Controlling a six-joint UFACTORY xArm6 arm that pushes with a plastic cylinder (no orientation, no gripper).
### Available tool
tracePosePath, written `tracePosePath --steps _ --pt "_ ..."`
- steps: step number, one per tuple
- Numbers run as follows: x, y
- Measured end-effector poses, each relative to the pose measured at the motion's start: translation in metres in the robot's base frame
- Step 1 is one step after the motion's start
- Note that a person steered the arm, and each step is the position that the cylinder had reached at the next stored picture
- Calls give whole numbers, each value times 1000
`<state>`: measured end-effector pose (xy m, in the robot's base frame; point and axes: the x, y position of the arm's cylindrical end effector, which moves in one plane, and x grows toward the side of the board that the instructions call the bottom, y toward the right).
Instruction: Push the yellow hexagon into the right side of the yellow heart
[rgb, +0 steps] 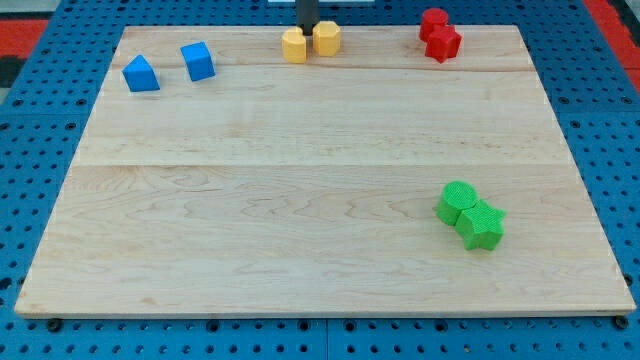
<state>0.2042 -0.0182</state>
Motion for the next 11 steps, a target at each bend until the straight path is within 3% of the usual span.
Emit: tracePosePath --steps 3,4,5,6,11 --pt "66 3" --pt "77 33" --pt "64 102" --pt "27 105" --pt "13 -14"
